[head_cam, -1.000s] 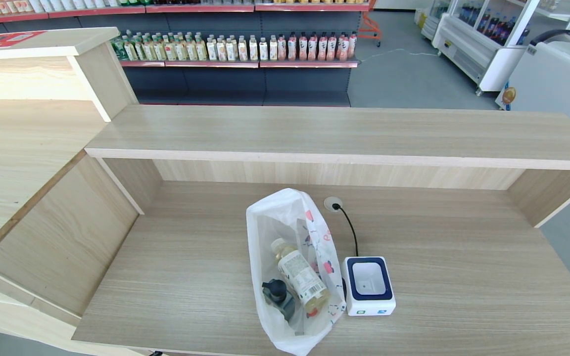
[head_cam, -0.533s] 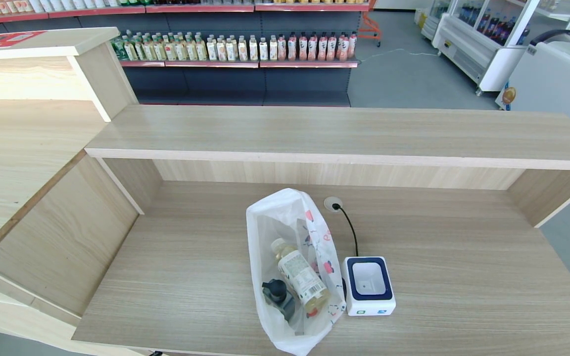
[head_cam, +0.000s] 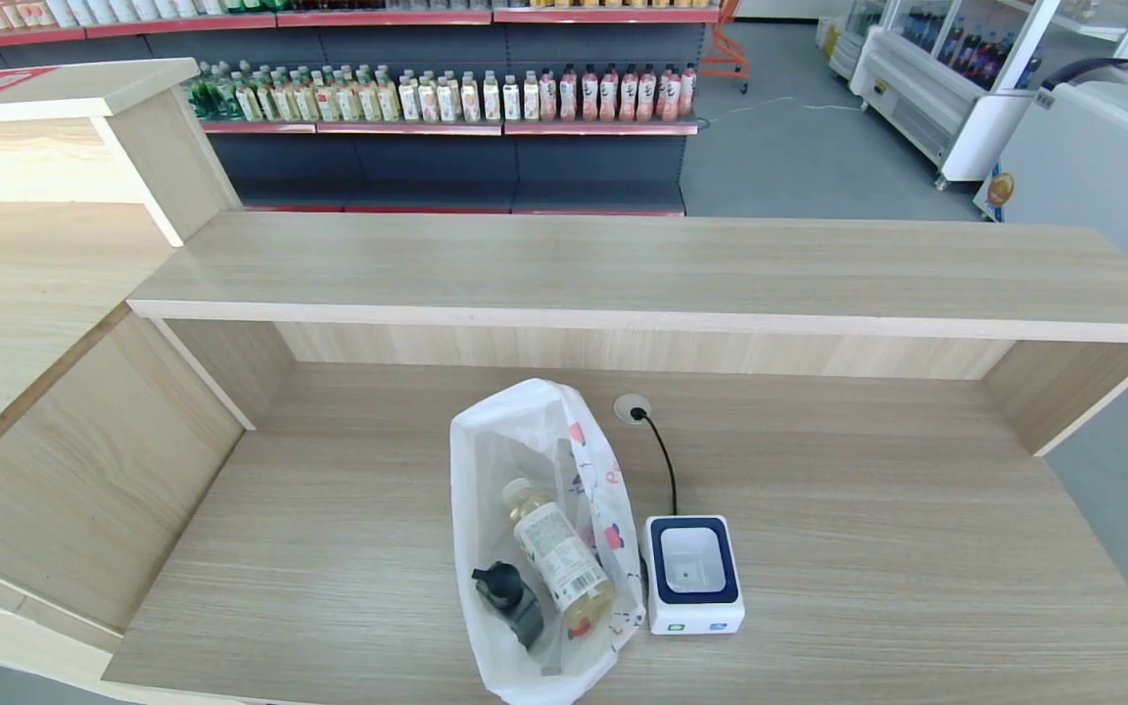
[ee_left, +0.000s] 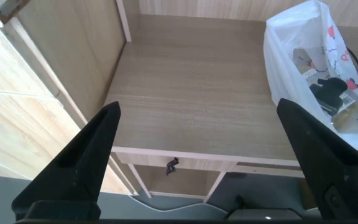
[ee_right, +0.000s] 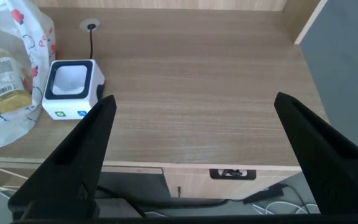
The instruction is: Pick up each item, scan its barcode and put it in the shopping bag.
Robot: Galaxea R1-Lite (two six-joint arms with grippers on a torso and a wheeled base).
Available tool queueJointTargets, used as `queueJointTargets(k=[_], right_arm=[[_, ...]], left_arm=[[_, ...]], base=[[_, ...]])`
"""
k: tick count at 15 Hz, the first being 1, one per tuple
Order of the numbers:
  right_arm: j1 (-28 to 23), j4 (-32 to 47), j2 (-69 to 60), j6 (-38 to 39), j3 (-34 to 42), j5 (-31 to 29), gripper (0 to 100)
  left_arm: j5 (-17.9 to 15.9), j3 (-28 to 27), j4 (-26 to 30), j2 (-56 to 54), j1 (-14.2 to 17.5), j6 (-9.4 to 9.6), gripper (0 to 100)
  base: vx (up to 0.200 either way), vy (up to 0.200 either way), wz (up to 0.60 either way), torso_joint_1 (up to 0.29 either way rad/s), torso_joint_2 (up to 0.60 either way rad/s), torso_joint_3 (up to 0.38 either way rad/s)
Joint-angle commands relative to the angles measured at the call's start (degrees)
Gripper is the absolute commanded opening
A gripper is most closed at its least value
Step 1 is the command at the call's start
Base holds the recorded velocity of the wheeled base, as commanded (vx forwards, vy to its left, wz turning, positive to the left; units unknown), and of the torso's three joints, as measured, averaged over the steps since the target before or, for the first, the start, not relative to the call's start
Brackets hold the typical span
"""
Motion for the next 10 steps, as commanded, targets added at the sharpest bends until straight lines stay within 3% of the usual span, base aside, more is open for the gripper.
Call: queueJointTargets(k=[1, 3, 4, 5, 10], right_arm=[[0.0, -0.01, 0.16, -0.08, 0.01, -0.02, 100], [0.0, -0.01, 0.16, -0.17, 0.01, -0.02, 100], [0.0, -0.01, 0.16, -0.08, 0.01, -0.02, 100], [0.0, -0.01, 0.16, -0.08, 0.01, -0.02, 0], [0.0, 0.07, 0.16, 0.0, 0.01, -0.02, 0]], left_arm=[[0.0, 0.01, -0.01, -0.02, -0.01, 0.03, 100], [0.0, 0.01, -0.01, -0.02, -0.01, 0.03, 100], [0.0, 0.01, -0.01, -0.02, -0.01, 0.03, 100], [0.0, 0.01, -0.01, -0.02, -0.01, 0.03, 100], [0.0, 0.01, -0.01, -0.02, -0.01, 0.12, 100]], base=[[0.0, -0.2, 0.0, 0.007, 0.0, 0.002], [0.0, -0.2, 0.0, 0.005, 0.0, 0.005], [0.0, 0.0, 0.0, 0.0, 0.0, 0.0], [0.0, 0.0, 0.0, 0.0, 0.0, 0.0], [0.0, 0.0, 0.0, 0.0, 0.0, 0.0]])
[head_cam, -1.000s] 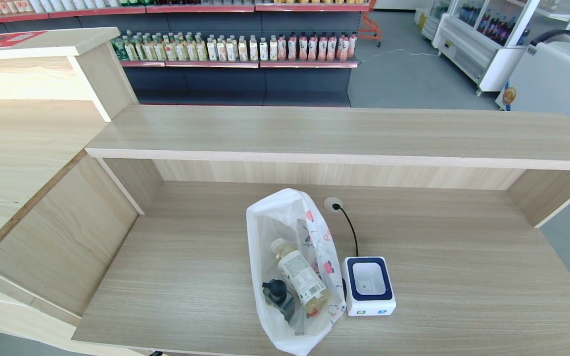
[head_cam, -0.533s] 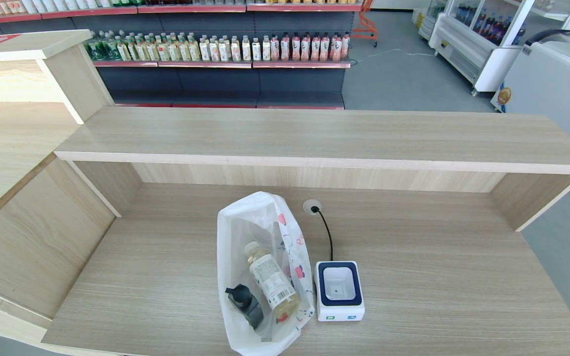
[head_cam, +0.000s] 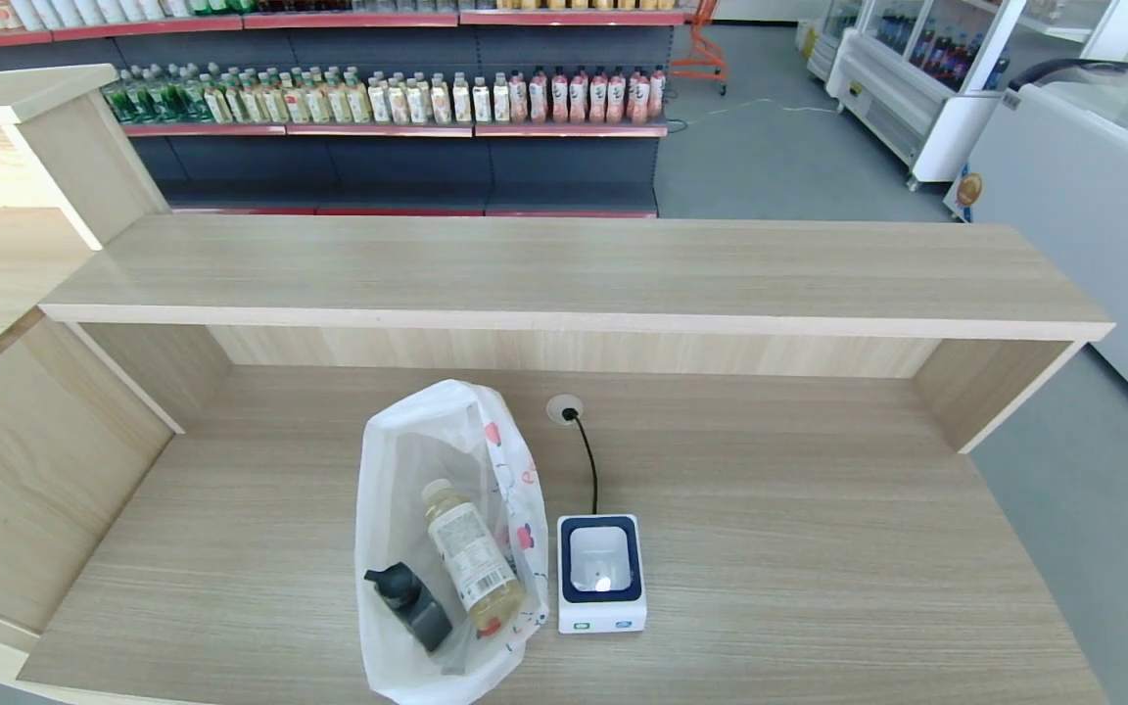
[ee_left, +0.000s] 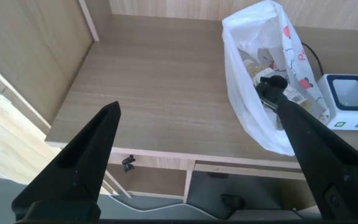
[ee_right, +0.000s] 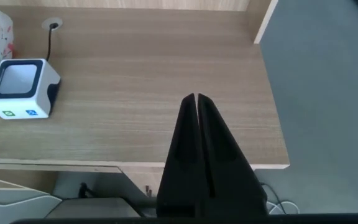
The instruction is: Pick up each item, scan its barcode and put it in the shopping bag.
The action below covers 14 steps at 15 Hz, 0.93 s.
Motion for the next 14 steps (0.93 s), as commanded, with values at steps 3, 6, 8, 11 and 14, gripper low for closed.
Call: queueJointTargets(k=[3, 6, 8, 11, 14], right_arm=[[0.11, 0.0, 0.11, 0.32, 0.01, -0.04, 0], [0.11, 0.0, 0.11, 0.32, 0.01, -0.04, 0], [0.11, 0.0, 0.11, 0.32, 0.01, -0.04, 0], [0.11, 0.0, 0.11, 0.41, 0.01, -0.04, 0], [0.11, 0.0, 0.11, 0.41, 0.01, -0.04, 0]], left_arm=[[-0.11, 0.01, -0.02, -0.02, 0.13, 0.07, 100], [-0.11, 0.01, -0.02, -0.02, 0.13, 0.07, 100], [-0.11, 0.01, -0.02, -0.02, 0.13, 0.07, 100], [-0.11, 0.01, -0.02, -0.02, 0.13, 0.07, 100], [-0.11, 0.01, -0.02, -0.02, 0.13, 0.07, 100]], base=[[0.0, 0.0, 0.0, 0.0, 0.0, 0.0], [0.0, 0.0, 0.0, 0.0, 0.0, 0.0], [0.0, 0.0, 0.0, 0.0, 0.0, 0.0], [0.0, 0.0, 0.0, 0.0, 0.0, 0.0], [0.0, 0.0, 0.0, 0.0, 0.0, 0.0]])
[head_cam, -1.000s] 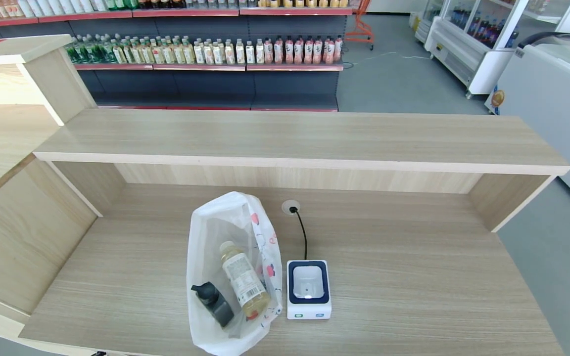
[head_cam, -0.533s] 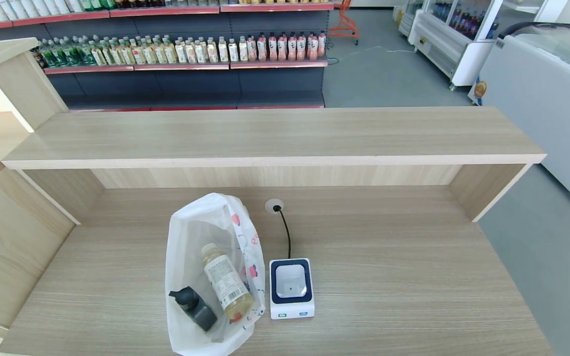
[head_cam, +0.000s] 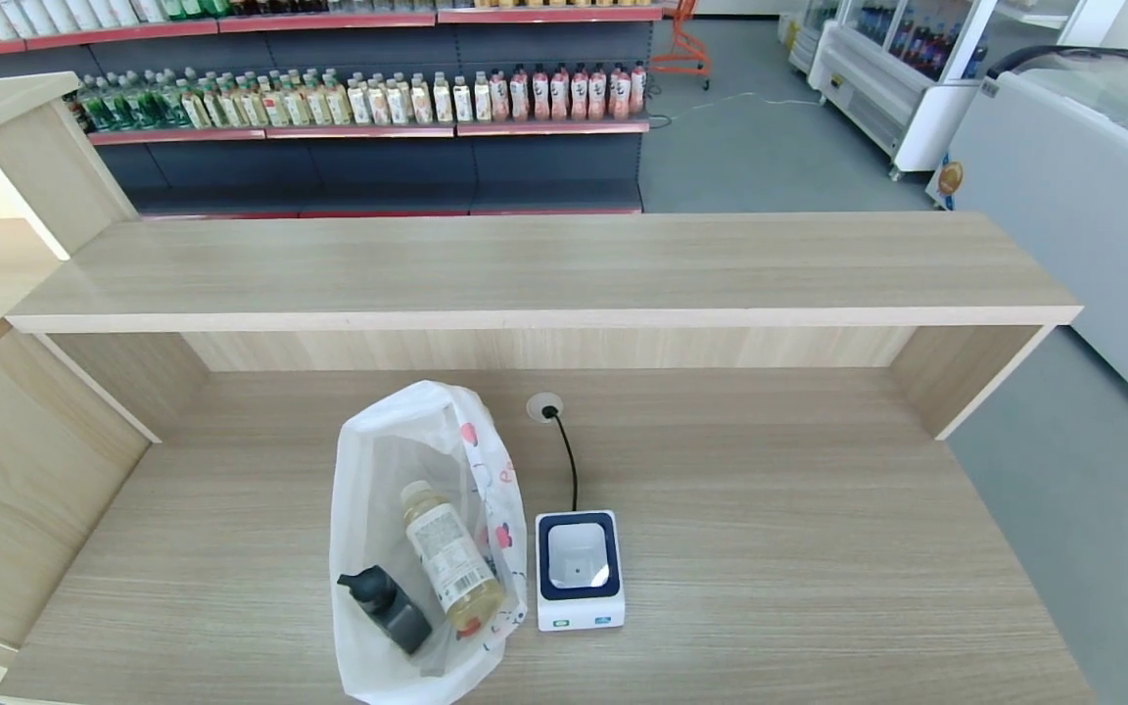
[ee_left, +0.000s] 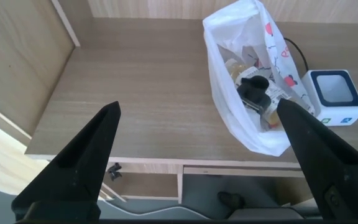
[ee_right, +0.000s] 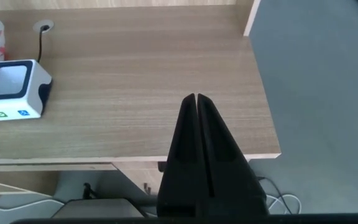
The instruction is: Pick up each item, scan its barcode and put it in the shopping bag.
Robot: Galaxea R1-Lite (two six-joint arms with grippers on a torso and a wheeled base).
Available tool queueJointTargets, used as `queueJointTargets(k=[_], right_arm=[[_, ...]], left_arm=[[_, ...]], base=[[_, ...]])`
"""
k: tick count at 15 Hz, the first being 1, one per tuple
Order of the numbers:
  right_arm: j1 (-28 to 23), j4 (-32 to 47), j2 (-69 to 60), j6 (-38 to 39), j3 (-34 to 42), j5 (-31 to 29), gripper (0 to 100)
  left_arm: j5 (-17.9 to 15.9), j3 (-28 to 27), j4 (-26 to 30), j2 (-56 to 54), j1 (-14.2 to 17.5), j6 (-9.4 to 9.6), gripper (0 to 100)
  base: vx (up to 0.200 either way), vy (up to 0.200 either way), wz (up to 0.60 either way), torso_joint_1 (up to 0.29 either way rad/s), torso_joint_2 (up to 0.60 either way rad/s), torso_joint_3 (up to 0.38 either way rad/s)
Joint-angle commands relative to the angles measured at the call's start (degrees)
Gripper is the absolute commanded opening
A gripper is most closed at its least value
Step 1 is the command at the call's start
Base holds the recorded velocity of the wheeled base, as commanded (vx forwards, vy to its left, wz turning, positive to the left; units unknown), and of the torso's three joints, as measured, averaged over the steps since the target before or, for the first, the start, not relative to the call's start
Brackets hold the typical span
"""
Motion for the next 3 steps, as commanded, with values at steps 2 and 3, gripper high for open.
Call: queueJointTargets(k=[2, 3], right_arm=[[0.0, 0.0, 0.1, -0.06, 0.01, -0.02, 0], [0.0, 0.0, 0.1, -0.06, 0.01, -0.02, 0]], left_arm=[[0.02, 0.01, 0.04, -0.02, -0.03, -0.04, 100], [0.02, 0.01, 0.04, -0.02, -0.03, -0.04, 100]], base=[[0.0, 0.0, 0.0, 0.0, 0.0, 0.0], [0.0, 0.0, 0.0, 0.0, 0.0, 0.0]])
